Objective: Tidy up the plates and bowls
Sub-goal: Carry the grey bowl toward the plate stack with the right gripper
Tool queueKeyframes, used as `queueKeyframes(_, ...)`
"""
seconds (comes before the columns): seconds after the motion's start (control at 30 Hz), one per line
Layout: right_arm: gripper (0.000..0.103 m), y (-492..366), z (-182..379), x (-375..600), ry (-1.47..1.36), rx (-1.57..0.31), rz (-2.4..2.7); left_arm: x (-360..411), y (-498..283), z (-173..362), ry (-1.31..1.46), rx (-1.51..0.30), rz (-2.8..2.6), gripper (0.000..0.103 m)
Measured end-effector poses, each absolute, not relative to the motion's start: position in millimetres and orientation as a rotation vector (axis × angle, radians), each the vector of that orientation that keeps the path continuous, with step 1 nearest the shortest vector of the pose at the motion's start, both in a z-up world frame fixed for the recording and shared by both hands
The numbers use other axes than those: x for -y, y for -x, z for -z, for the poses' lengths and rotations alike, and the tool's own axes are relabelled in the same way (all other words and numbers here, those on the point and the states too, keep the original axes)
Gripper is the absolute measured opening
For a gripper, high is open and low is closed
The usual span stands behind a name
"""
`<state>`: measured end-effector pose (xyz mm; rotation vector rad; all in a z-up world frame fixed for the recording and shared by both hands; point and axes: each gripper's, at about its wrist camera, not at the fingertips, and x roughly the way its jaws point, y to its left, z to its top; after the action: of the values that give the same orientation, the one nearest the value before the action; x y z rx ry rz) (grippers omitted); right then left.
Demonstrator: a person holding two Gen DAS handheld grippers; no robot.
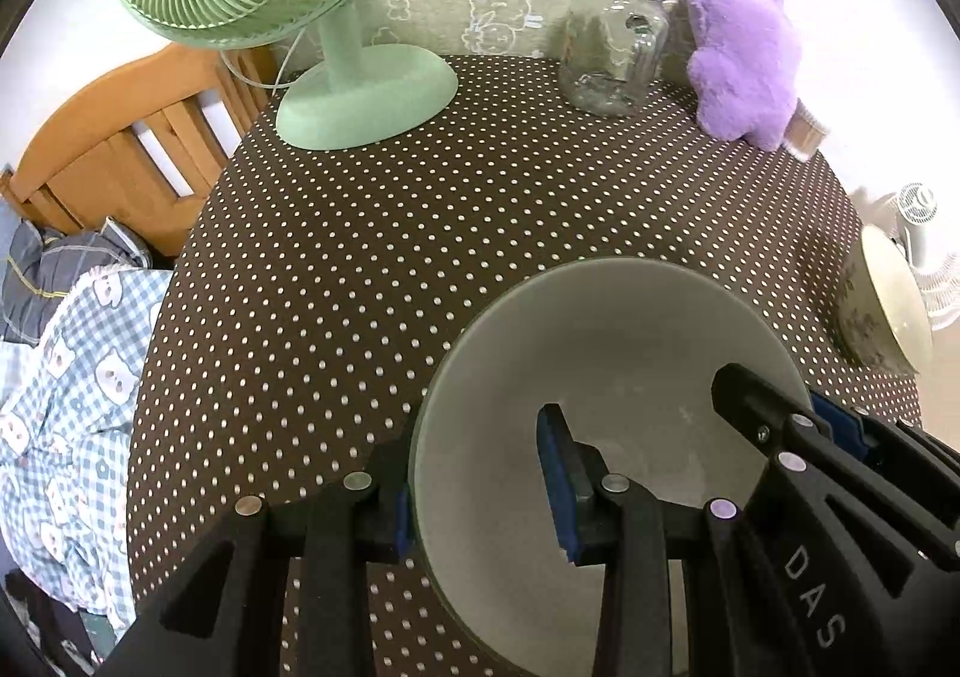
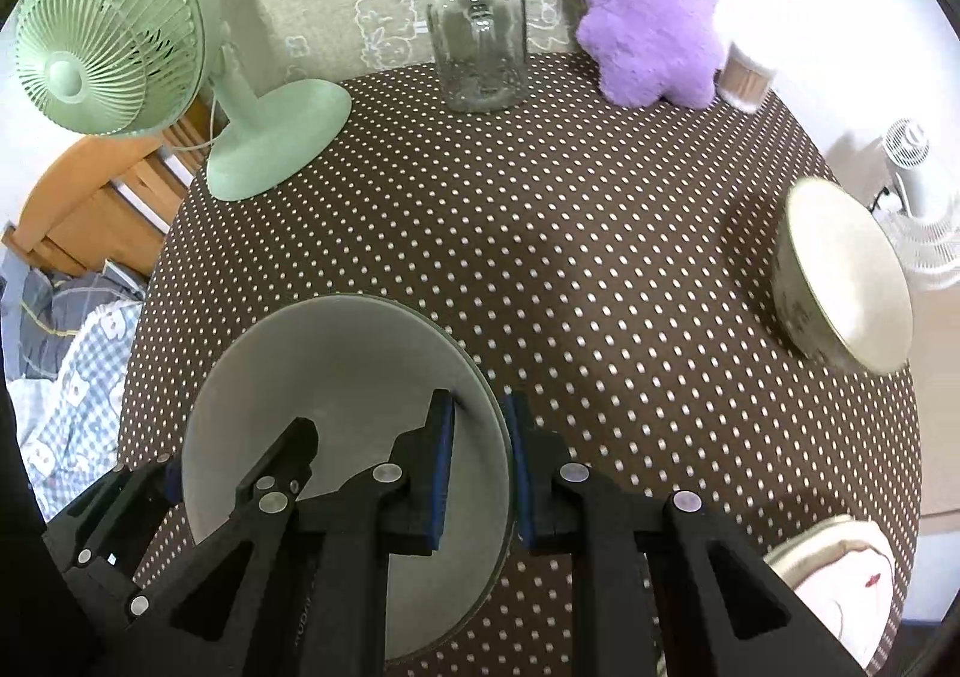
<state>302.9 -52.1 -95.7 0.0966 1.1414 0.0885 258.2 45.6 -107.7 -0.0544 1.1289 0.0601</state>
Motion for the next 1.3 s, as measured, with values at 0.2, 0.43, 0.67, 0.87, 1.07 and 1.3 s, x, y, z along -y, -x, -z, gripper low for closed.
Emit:
queueKeyframes(0.2, 0.021, -287, 80, 59, -0.109, -1.123, -0.084, -39, -240, 90, 0.050, -1.106, -0.057, 0.035)
queueKeyframes(0.43, 0.021, -265, 57, 66, -0.121, -1.094, -0.078, -35, -219, 66, 0.039, -1.082, -0.047, 0.035)
queueKeyframes(0.67, 0.021, -233, 40, 74, -0.135, -1.076, -0.064, -30, -194, 49, 0.031, -1.071, -0.031, 0.035)
queueKeyframes(0.87, 0.021, -204, 31, 79, -0.132, -1.068, -0.044, -25, -170, 44, 0.019, -1.071, -0.003, 0.035)
queueKeyframes(1.07, 0.021, -178, 33, 81, -0.131, -1.076, -0.028, -24, -148, 48, 0.010, -1.080, 0.014, 0.035)
queueKeyframes(1.3, 0.021, -156, 42, 83, -0.133, -1.099, 0.000, -20, -132, 60, -0.007, -1.105, 0.050, 0.035)
